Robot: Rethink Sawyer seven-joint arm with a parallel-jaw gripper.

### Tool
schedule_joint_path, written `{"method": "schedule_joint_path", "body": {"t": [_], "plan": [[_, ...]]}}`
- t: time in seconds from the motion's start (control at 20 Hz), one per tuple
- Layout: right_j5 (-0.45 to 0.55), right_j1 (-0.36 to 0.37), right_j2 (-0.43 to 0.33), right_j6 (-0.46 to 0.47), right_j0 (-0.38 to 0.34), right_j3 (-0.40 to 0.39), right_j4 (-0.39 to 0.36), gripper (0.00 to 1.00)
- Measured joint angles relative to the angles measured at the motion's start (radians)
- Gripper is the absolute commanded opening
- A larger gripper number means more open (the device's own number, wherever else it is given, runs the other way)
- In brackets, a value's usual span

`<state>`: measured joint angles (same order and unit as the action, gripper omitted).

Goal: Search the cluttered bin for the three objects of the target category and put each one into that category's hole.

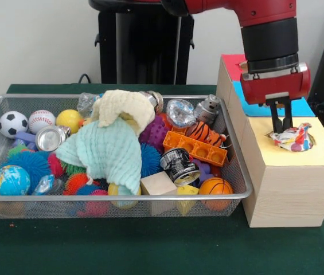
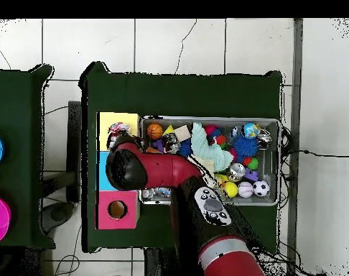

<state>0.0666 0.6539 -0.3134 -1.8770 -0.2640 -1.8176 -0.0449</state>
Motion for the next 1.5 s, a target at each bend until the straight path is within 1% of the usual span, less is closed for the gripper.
{"method": "schedule_joint_path", "body": {"t": [0.3, 0.4, 0.8, 1.0, 1.05, 1.1, 1.2, 1.35, 1.5], "plan": [[0.048, 0.058, 0.000, 0.000, -0.045, -0.025, 0.003, 0.00], [0.064, 0.088, 0.000, 0.000, -0.074, -0.036, 0.010, 0.00], [0.071, 0.156, -0.014, 0.000, -0.129, -0.059, 0.038, 0.00], [0.071, 0.171, -0.044, 0.000, -0.147, -0.060, 0.041, 0.00], [0.071, 0.173, -0.056, 0.000, -0.152, -0.060, 0.041, 0.00], [0.071, 0.174, -0.085, 0.000, -0.165, -0.060, 0.040, 0.00], [0.071, 0.173, -0.105, 0.000, -0.174, -0.060, 0.040, 0.00], [0.070, 0.162, -0.160, 0.000, -0.194, -0.059, 0.040, 0.00], [0.061, 0.147, -0.189, 0.000, -0.198, -0.059, 0.040, 0.00]]}}
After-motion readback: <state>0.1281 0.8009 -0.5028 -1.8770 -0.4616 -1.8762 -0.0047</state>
